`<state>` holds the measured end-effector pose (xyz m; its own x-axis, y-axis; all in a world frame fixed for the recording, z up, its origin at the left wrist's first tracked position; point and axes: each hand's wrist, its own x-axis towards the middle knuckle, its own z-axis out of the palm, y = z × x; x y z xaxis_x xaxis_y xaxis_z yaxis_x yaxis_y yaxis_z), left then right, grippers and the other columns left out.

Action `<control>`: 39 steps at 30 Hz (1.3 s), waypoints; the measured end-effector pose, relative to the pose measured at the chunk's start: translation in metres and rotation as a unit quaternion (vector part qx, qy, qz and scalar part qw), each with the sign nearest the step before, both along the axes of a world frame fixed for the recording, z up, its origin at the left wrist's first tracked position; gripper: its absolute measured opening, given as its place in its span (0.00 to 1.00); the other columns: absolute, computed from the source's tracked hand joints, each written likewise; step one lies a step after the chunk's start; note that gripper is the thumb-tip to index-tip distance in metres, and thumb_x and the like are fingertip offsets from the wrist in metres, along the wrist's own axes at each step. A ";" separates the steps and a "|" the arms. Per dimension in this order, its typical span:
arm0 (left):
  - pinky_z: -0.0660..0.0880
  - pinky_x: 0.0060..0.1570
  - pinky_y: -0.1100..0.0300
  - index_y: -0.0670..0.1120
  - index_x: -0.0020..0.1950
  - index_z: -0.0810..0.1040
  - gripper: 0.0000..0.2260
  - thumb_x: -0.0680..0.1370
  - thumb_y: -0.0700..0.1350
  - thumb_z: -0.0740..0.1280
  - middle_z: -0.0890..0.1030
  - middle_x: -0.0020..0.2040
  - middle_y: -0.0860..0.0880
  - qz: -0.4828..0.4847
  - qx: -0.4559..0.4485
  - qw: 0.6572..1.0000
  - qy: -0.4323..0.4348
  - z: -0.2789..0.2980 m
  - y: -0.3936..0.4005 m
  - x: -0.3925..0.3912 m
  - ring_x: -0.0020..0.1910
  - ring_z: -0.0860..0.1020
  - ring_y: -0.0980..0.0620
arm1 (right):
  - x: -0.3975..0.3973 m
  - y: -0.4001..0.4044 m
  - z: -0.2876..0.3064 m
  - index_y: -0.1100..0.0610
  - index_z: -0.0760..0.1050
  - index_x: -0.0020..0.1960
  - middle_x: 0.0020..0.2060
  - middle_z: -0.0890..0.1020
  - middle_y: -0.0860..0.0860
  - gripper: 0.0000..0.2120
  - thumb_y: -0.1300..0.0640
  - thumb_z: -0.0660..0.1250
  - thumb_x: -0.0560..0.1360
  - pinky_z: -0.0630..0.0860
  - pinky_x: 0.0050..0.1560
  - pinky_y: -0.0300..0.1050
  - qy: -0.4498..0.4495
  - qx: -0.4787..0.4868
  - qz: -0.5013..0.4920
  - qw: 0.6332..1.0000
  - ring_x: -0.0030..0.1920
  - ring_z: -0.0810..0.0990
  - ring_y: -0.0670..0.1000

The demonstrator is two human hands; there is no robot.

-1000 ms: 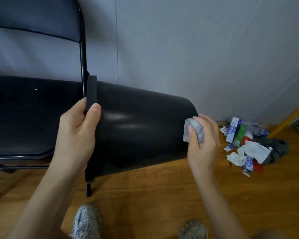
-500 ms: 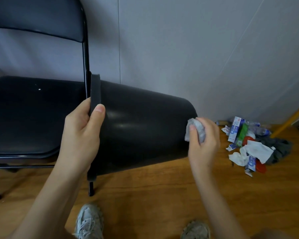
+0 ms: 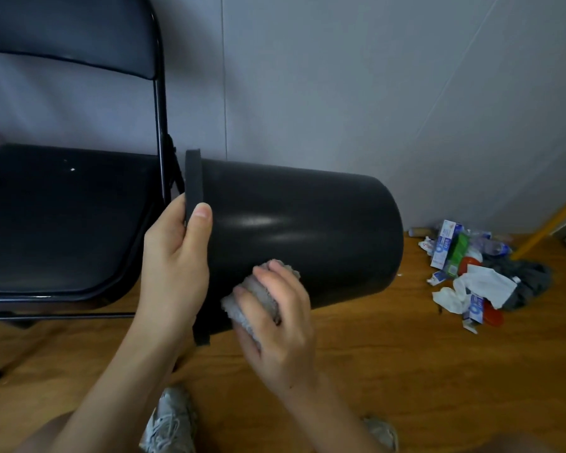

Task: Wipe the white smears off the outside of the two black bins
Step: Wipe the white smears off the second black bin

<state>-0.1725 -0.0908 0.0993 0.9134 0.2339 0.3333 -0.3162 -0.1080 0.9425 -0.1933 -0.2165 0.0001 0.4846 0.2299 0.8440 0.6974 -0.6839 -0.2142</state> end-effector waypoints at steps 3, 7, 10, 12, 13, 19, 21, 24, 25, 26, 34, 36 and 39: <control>0.69 0.31 0.72 0.49 0.44 0.74 0.11 0.83 0.42 0.56 0.77 0.33 0.56 -0.002 -0.014 1.000 0.002 0.003 0.002 -0.001 0.32 0.74 0.60 | 0.006 -0.027 -0.007 0.54 0.72 0.62 0.63 0.70 0.55 0.13 0.57 0.66 0.78 0.74 0.64 0.52 0.002 0.026 -0.036 0.999 0.68 0.70 0.55; 0.71 0.34 0.71 0.50 0.50 0.77 0.11 0.83 0.43 0.56 0.79 0.36 0.58 -0.002 -0.037 0.999 0.011 0.004 0.004 -0.001 0.36 0.77 0.60 | 0.020 -0.075 -0.019 0.56 0.73 0.61 0.62 0.72 0.59 0.14 0.59 0.66 0.75 0.80 0.54 0.52 0.057 0.209 -0.172 0.961 0.62 0.75 0.60; 0.72 0.36 0.70 0.51 0.52 0.77 0.11 0.83 0.43 0.56 0.80 0.39 0.57 0.000 -0.039 0.999 0.012 0.003 0.001 -0.001 0.39 0.78 0.60 | 0.033 -0.089 -0.012 0.60 0.76 0.59 0.59 0.75 0.60 0.12 0.61 0.67 0.76 0.80 0.49 0.44 0.051 0.288 -0.209 0.933 0.56 0.78 0.59; 0.72 0.35 0.72 0.51 0.51 0.77 0.10 0.83 0.43 0.55 0.80 0.38 0.58 0.000 -0.050 0.999 0.008 0.004 0.000 -0.002 0.38 0.77 0.61 | 0.036 -0.081 -0.004 0.61 0.76 0.59 0.59 0.75 0.61 0.11 0.61 0.66 0.76 0.80 0.48 0.51 0.030 0.285 -0.204 0.936 0.56 0.77 0.59; 0.71 0.35 0.72 0.51 0.51 0.76 0.10 0.83 0.43 0.55 0.80 0.38 0.58 -0.003 -0.046 0.999 0.004 0.004 -0.002 -0.002 0.38 0.77 0.61 | 0.034 -0.072 0.000 0.60 0.75 0.59 0.58 0.75 0.62 0.11 0.61 0.66 0.77 0.80 0.50 0.53 0.015 0.264 -0.192 0.945 0.58 0.77 0.60; 0.73 0.31 0.57 0.43 0.45 0.74 0.11 0.82 0.44 0.57 0.76 0.36 0.47 -0.010 0.053 0.998 -0.019 -0.006 -0.018 -0.001 0.34 0.75 0.50 | 0.004 0.004 0.010 0.55 0.73 0.58 0.60 0.73 0.55 0.10 0.55 0.67 0.78 0.71 0.67 0.47 -0.004 0.047 -0.011 0.999 0.65 0.73 0.54; 0.71 0.29 0.56 0.42 0.43 0.73 0.11 0.83 0.42 0.56 0.75 0.34 0.47 -0.002 0.067 0.998 -0.020 -0.008 -0.019 -0.001 0.31 0.73 0.50 | 0.007 0.003 0.010 0.55 0.73 0.58 0.59 0.74 0.55 0.12 0.55 0.70 0.76 0.72 0.67 0.46 -0.015 0.027 0.007 1.000 0.64 0.74 0.54; 0.72 0.32 0.50 0.41 0.49 0.75 0.09 0.83 0.42 0.57 0.76 0.37 0.43 -0.020 0.094 0.995 -0.036 -0.007 -0.021 -0.004 0.34 0.74 0.45 | 0.016 -0.021 0.008 0.55 0.73 0.59 0.59 0.73 0.55 0.13 0.54 0.70 0.77 0.73 0.66 0.51 -0.035 -0.011 0.007 0.999 0.64 0.74 0.55; 0.73 0.33 0.49 0.41 0.51 0.75 0.10 0.83 0.44 0.57 0.76 0.38 0.42 -0.027 0.093 0.995 -0.038 -0.007 -0.021 -0.004 0.35 0.75 0.44 | 0.020 -0.031 0.008 0.55 0.72 0.59 0.60 0.73 0.56 0.12 0.53 0.68 0.78 0.73 0.66 0.52 -0.028 -0.008 -0.004 1.000 0.63 0.74 0.55; 0.74 0.34 0.48 0.42 0.51 0.75 0.10 0.82 0.46 0.57 0.77 0.39 0.43 -0.030 0.083 0.996 -0.033 -0.006 -0.020 -0.005 0.36 0.76 0.45 | 0.024 -0.041 0.008 0.55 0.72 0.59 0.60 0.72 0.56 0.11 0.53 0.66 0.78 0.74 0.65 0.52 -0.017 0.010 -0.021 1.000 0.63 0.74 0.55; 0.77 0.41 0.65 0.49 0.53 0.77 0.10 0.83 0.42 0.56 0.81 0.46 0.52 -0.006 0.023 1.000 -0.006 0.005 -0.020 -0.009 0.45 0.80 0.54 | 0.050 -0.121 0.001 0.60 0.77 0.56 0.54 0.76 0.58 0.11 0.54 0.66 0.77 0.74 0.50 0.34 0.048 0.142 -0.201 0.968 0.54 0.75 0.50; 0.77 0.41 0.66 0.50 0.52 0.77 0.10 0.83 0.42 0.56 0.81 0.46 0.54 0.001 0.014 1.000 -0.003 0.005 -0.019 -0.009 0.45 0.80 0.56 | 0.048 -0.139 -0.005 0.62 0.78 0.55 0.53 0.77 0.58 0.13 0.53 0.65 0.77 0.74 0.48 0.33 0.082 0.157 -0.242 0.954 0.52 0.75 0.48; 0.76 0.42 0.67 0.51 0.52 0.76 0.10 0.83 0.42 0.56 0.81 0.46 0.55 -0.002 0.017 1.000 -0.008 0.007 -0.023 -0.010 0.46 0.79 0.57 | 0.044 -0.162 -0.004 0.62 0.77 0.54 0.52 0.77 0.58 0.12 0.54 0.65 0.77 0.70 0.46 0.25 0.135 0.190 -0.274 0.933 0.50 0.72 0.42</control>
<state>-0.1825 -0.1135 0.1065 0.9085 0.2187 0.3561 -0.3321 -0.1395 0.9329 -0.1497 -0.3783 -0.0037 0.6480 -0.4068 0.6439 0.1499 -0.7608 -0.6315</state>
